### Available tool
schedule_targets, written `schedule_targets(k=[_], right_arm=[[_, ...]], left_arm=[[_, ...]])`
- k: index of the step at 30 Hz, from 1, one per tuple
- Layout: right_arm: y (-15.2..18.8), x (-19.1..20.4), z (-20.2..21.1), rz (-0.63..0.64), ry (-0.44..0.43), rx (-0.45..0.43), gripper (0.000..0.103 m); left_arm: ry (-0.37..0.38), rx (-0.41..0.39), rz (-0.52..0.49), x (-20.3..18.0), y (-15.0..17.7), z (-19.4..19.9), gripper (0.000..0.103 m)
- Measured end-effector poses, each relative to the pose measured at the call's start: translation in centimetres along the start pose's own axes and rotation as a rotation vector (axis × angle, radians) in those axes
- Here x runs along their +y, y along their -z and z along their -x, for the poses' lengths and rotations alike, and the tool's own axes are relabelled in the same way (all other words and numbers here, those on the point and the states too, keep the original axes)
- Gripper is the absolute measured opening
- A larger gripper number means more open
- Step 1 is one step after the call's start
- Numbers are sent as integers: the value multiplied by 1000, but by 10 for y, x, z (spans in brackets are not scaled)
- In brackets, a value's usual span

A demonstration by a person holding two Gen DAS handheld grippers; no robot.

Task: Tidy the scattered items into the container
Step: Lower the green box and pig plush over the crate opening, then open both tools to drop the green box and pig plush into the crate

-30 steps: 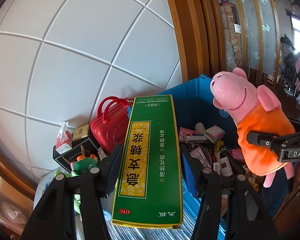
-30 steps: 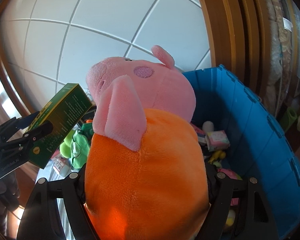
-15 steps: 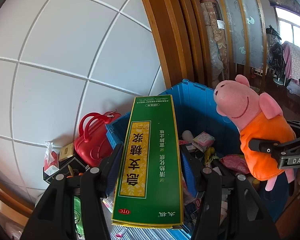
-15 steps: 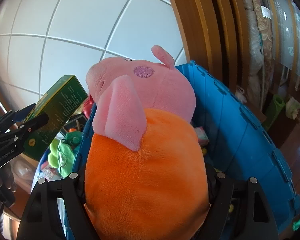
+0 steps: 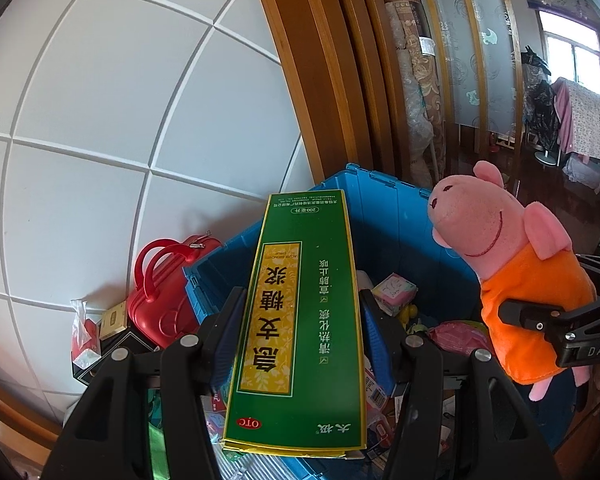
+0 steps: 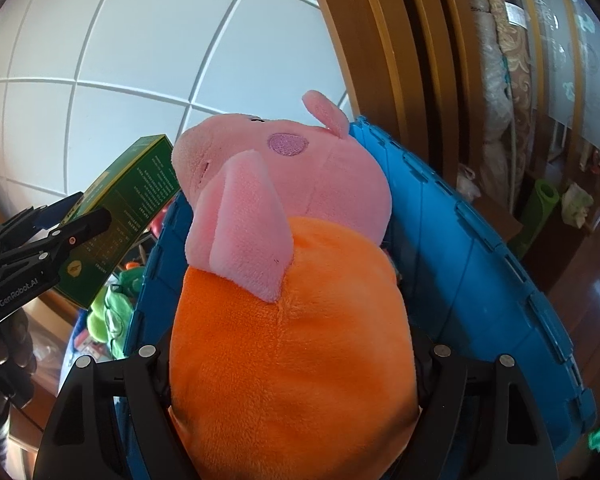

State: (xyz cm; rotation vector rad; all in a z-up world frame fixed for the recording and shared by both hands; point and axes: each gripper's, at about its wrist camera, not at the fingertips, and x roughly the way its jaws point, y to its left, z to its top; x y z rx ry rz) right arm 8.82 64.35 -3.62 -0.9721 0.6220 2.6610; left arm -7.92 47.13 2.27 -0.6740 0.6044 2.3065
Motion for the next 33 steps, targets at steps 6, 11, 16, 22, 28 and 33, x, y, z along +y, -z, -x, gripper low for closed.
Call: schedule_targets(k=[6, 11, 16, 22, 28, 33], right_arm=[[-1, -3, -3, 2, 4, -2, 81], [-3, -4, -5, 5, 6, -3, 81], [-6, -5, -7, 5, 10, -4, 81], [-9, -6, -10, 12, 9, -2, 90], [-19, -5, -2, 8, 6, -67, 103], [-20, -3, -9, 20, -1, -49, 103]], left_arm=[[0, -6, 0, -1, -4, -2, 54], [4, -11, -1, -1, -7, -4, 54], [7, -11, -3, -2, -11, -7, 54], [29, -2, 39, 4, -15, -13, 55], [-24, -18, 128, 19, -13, -11, 102], [-42, -9, 143, 28, -7, -11, 102]])
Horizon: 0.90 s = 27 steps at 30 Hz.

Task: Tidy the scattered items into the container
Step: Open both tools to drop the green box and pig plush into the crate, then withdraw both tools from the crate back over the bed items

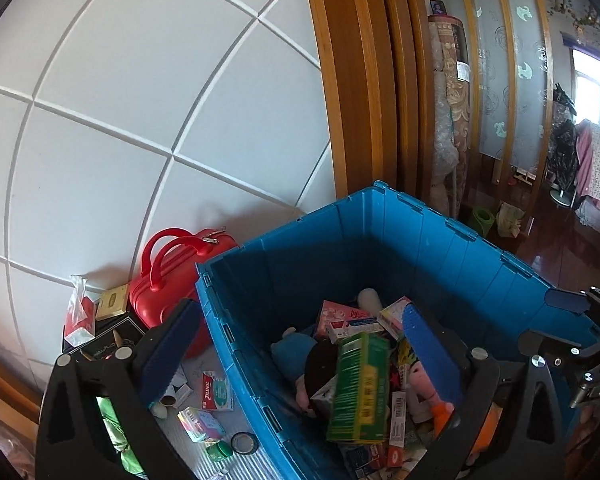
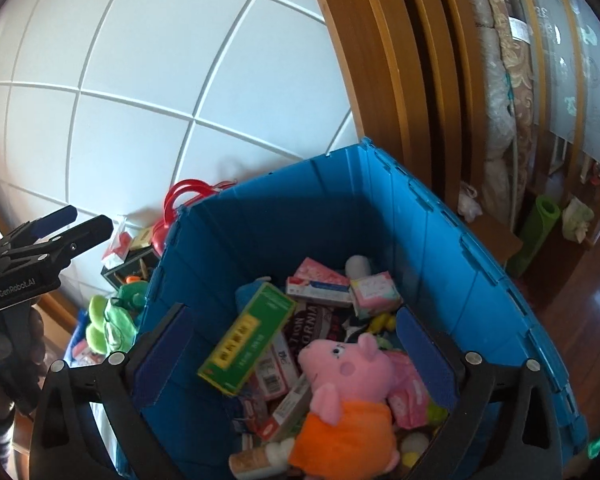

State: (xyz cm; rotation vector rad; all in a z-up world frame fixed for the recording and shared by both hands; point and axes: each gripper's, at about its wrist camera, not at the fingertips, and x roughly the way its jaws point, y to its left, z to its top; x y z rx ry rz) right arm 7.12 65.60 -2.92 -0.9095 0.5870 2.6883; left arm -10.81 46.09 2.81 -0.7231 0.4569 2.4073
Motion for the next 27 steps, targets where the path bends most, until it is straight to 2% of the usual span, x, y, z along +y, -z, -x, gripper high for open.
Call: schedule_targets(k=[15, 27], right_arm=[[9, 27, -2, 32, -34, 16, 103], [21, 87, 3, 92, -65, 17, 103]], left_arm=[[17, 21, 31, 22, 26, 15, 102], [-26, 24, 90, 72, 65, 46, 102]])
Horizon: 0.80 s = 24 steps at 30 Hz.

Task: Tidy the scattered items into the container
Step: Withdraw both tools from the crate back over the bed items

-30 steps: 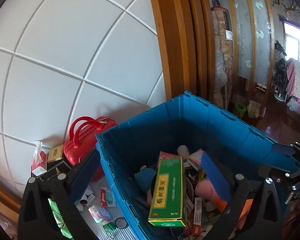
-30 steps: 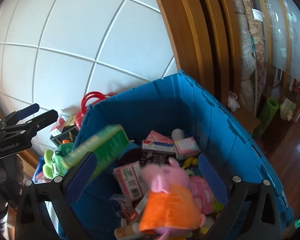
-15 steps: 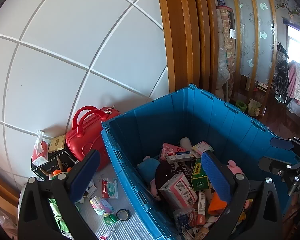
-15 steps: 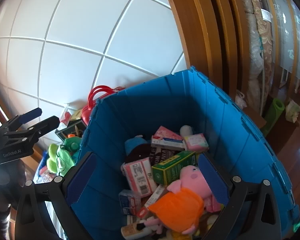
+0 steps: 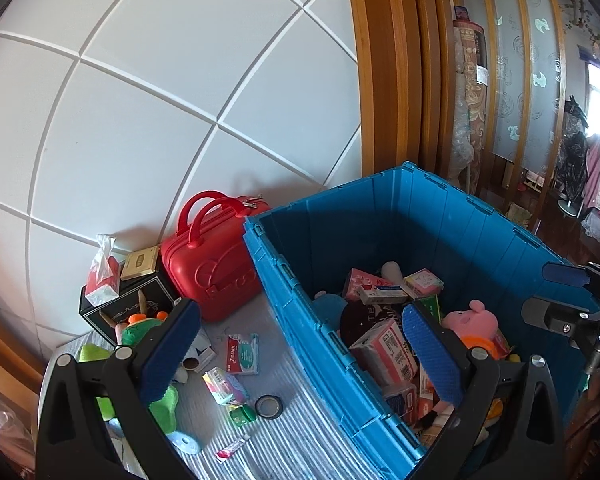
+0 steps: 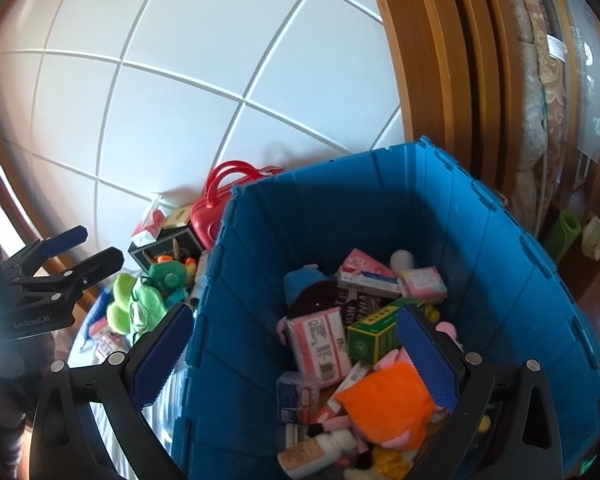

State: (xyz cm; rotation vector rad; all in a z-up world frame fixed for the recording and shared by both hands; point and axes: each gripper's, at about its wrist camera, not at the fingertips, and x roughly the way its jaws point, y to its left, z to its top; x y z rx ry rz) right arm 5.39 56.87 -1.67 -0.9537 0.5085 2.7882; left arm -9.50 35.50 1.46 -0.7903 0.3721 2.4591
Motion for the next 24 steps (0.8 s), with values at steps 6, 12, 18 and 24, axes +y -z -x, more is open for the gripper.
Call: schedule_targets(k=[6, 12, 18, 24], right_arm=[[7, 41, -8, 38, -19, 14, 103], [17, 89, -21, 76, -48, 41, 103], [28, 141, -31, 124, -79, 53, 103], [42, 180, -43, 156, -88, 75, 103]], left_arm=[[-29, 23, 47, 41, 28, 13, 102], [-48, 37, 89, 82, 55, 29, 102], [-75, 51, 122, 122, 82, 41, 102], [-103, 78, 146, 158, 113, 49, 102]])
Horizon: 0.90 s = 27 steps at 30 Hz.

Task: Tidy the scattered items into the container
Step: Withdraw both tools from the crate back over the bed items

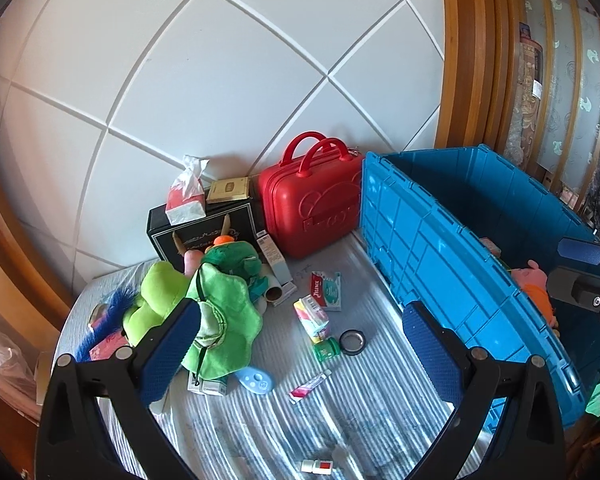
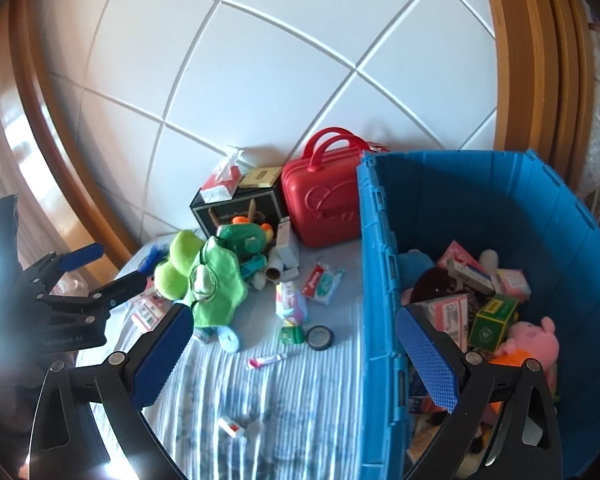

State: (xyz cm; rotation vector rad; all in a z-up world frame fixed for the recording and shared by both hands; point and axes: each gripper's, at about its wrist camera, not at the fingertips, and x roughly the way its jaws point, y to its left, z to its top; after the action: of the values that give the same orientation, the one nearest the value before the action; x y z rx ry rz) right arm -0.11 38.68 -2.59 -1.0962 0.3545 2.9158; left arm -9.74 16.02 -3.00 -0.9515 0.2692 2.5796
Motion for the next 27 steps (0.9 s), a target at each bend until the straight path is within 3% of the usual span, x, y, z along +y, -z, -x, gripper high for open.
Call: schedule_targets(k=[18, 27], right_arm=[[60, 63, -58, 62, -45, 142, 103], [133, 99, -119, 168, -97, 276, 103]], left_arm=[[-90, 150, 80, 101, 103, -12, 102], [-110, 240, 101, 131, 161, -29, 102]])
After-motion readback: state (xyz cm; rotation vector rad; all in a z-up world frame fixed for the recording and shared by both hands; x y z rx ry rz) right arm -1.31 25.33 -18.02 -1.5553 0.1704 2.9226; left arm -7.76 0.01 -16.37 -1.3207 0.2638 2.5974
